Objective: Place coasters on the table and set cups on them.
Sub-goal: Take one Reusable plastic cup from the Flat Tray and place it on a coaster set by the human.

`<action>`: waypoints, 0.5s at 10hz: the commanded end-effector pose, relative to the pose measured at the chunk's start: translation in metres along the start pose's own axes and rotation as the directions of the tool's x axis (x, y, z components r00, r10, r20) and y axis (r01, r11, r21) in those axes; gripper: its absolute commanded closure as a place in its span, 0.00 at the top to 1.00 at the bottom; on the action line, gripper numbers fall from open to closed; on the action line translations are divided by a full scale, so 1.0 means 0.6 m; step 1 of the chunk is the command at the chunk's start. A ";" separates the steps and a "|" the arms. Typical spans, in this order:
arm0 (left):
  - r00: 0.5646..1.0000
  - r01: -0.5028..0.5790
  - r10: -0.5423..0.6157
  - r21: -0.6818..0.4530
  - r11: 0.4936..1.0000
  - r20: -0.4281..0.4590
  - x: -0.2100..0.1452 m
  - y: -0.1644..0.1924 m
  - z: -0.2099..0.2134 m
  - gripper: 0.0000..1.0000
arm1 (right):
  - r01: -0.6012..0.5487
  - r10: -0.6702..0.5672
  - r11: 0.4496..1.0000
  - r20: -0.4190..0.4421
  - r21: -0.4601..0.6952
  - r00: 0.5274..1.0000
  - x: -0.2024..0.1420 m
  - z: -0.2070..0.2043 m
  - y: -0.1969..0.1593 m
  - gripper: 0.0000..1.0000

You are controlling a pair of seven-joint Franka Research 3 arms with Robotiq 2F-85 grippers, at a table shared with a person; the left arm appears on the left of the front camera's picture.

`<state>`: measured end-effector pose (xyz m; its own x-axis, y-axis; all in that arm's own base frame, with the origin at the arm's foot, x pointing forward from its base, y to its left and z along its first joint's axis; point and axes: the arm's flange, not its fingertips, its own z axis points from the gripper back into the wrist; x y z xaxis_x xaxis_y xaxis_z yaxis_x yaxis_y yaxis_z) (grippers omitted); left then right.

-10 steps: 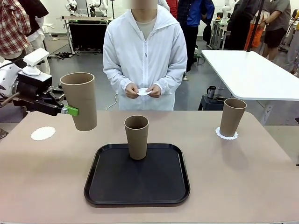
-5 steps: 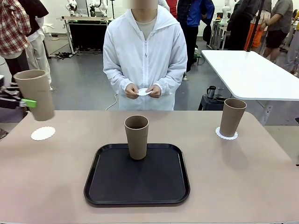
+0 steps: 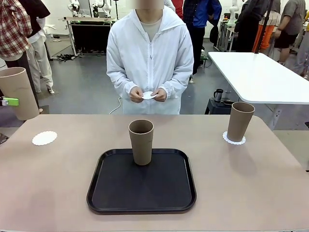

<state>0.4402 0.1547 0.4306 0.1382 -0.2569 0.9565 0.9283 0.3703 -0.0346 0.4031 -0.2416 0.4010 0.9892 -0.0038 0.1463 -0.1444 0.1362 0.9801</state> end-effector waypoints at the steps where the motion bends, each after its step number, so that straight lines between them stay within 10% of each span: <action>1: 1.000 -0.003 0.003 -0.004 1.000 -0.005 -0.003 0.001 0.004 0.85 | 0.004 -0.004 1.000 0.001 -0.003 1.000 0.000 0.000 0.001 1.00; 5: 1.000 -0.003 0.003 -0.004 1.000 -0.005 -0.003 0.001 0.004 0.85 | 0.004 -0.004 1.000 0.001 -0.003 1.000 0.000 0.000 0.001 1.00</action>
<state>0.4406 0.1549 0.4271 0.1454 -0.2567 0.9555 0.9280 0.3702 -0.0418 0.4031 -0.2415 0.4010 0.9892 -0.0035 0.1463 -0.1445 0.1361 0.9801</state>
